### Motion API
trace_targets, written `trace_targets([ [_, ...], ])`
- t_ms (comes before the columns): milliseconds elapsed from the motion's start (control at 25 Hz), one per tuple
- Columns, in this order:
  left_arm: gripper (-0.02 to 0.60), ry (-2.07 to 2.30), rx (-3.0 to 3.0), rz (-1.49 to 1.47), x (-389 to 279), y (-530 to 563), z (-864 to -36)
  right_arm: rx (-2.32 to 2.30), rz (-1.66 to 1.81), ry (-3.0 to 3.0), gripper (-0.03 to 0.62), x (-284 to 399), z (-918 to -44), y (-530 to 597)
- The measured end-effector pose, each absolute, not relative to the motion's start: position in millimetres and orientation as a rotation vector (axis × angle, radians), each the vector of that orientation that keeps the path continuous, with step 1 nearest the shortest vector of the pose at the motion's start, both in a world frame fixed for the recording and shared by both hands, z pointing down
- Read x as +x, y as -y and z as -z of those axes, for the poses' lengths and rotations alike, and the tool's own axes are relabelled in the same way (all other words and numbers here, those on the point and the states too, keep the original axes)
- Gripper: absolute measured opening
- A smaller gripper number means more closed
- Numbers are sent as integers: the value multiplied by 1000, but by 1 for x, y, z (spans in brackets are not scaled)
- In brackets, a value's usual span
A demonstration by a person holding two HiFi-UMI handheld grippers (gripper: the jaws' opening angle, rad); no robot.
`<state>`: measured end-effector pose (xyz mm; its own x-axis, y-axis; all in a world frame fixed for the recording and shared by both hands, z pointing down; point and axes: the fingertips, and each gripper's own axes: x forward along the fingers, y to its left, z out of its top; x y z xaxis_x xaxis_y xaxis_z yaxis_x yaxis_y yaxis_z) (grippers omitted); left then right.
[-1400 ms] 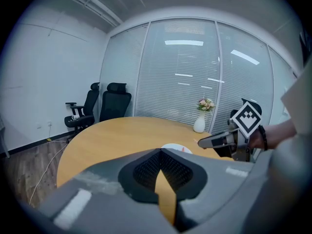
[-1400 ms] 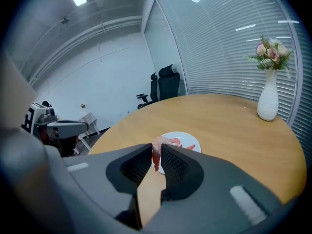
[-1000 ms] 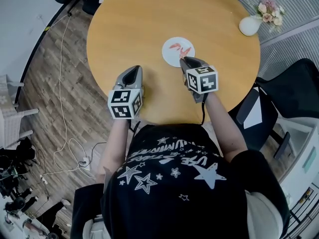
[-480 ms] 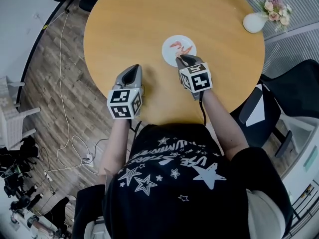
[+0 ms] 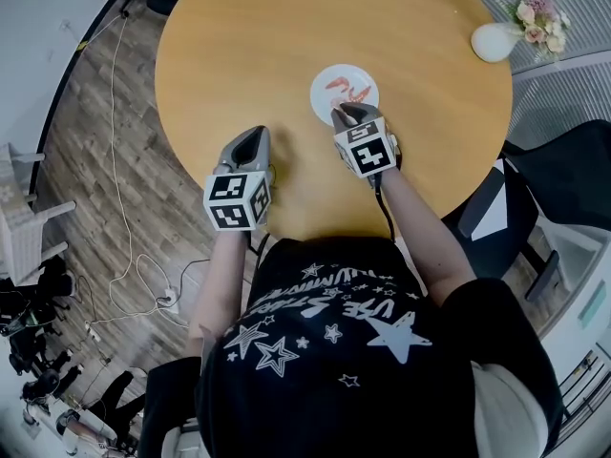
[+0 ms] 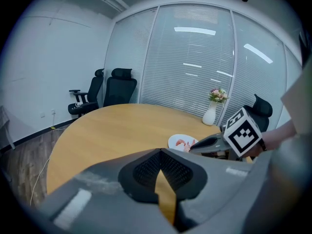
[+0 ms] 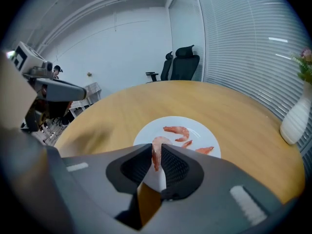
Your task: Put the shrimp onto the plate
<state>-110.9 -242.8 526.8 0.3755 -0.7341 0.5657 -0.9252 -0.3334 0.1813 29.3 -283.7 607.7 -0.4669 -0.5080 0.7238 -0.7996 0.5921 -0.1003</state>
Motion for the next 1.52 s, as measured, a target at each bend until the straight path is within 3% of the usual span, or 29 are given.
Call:
trace_targets([
  [1520,2,1434,2174,-489,-123,230,-517,1131,-598,2079,94,33,-599,280],
])
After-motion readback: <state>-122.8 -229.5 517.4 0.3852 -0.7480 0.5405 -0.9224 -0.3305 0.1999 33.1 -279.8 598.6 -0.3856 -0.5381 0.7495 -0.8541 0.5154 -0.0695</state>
